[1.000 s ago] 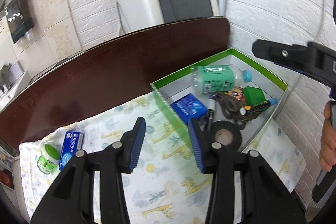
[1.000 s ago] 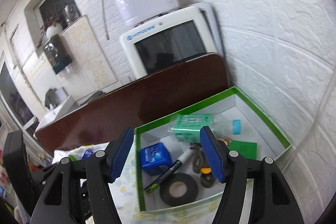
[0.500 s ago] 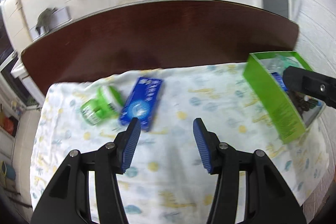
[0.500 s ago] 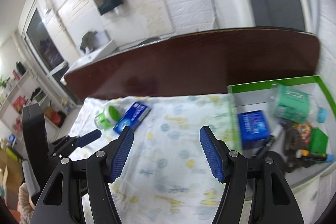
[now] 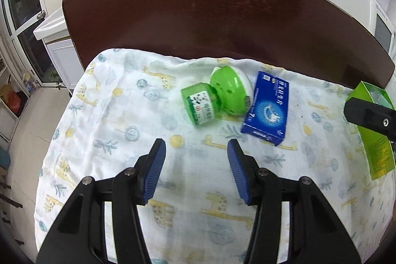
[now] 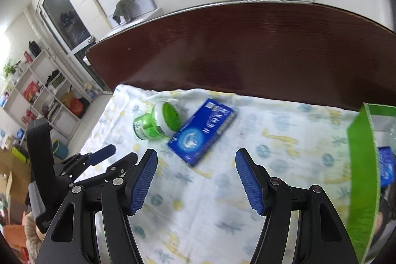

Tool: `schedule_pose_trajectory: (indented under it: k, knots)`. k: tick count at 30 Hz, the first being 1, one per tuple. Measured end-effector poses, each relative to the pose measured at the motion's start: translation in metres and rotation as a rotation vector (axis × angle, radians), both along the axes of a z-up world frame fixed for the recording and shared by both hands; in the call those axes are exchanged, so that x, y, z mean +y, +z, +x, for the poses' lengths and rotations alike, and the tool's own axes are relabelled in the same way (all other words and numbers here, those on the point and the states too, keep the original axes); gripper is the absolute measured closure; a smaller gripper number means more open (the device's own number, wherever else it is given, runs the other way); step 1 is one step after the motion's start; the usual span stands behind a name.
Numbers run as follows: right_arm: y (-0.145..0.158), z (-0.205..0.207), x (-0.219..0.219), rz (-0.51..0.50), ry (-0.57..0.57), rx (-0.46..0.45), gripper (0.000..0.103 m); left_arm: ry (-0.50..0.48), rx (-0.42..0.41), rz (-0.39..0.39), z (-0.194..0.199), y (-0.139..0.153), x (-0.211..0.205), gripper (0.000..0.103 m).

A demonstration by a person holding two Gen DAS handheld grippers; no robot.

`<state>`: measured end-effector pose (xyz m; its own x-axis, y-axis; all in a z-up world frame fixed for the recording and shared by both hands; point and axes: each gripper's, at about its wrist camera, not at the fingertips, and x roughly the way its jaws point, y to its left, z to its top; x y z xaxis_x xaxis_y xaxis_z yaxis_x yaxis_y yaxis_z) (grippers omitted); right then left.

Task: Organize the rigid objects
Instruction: 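Withdraw both tools from the box toward the green repellent bottle, then close both tools on the green-and-white repellent bottle and lift it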

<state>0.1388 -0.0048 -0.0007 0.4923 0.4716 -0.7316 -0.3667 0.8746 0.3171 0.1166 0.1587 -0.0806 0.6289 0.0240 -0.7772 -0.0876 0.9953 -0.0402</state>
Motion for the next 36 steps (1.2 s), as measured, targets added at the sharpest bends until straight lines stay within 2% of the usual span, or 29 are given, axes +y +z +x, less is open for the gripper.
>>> schedule_pose_trajectory:
  k: [6, 9, 19, 22, 23, 24, 26, 31, 36]
  knots:
    - [-0.009, 0.031, 0.044, 0.049, 0.063, 0.042, 0.036, -0.027, 0.004, -0.069, 0.017, -0.01, 0.016, 0.053]
    - [-0.014, 0.045, 0.059, 0.062, 0.079, 0.059, 0.036, -0.036, 0.003, -0.08, 0.027, -0.013, 0.017, 0.053]
    - [-0.043, 0.081, 0.084, 0.097, 0.102, 0.152, 0.036, -0.065, 0.009, -0.137, 0.055, -0.023, 0.026, 0.053]
    - [-0.052, 0.089, 0.089, 0.092, 0.106, 0.175, 0.036, -0.082, 0.015, -0.159, 0.061, -0.028, 0.025, 0.059]
    - [-0.056, 0.091, 0.09, 0.089, 0.106, 0.187, 0.038, -0.088, 0.017, -0.174, 0.062, -0.029, 0.025, 0.07]
    - [-0.058, 0.092, 0.091, 0.078, 0.104, 0.189, 0.044, -0.087, 0.02, -0.18, 0.066, -0.03, 0.026, 0.069]
    - [-0.059, 0.093, 0.092, 0.064, 0.104, 0.172, 0.053, -0.077, 0.007, -0.15, 0.07, -0.03, 0.023, 0.07]
    - [-0.054, 0.088, 0.094, 0.038, 0.121, 0.138, 0.053, -0.082, -0.004, -0.115, 0.069, -0.023, 0.013, 0.071]
    - [-0.035, 0.077, 0.088, 0.051, 0.125, 0.09, 0.053, -0.091, -0.041, -0.097, 0.059, -0.002, 0.007, 0.071]
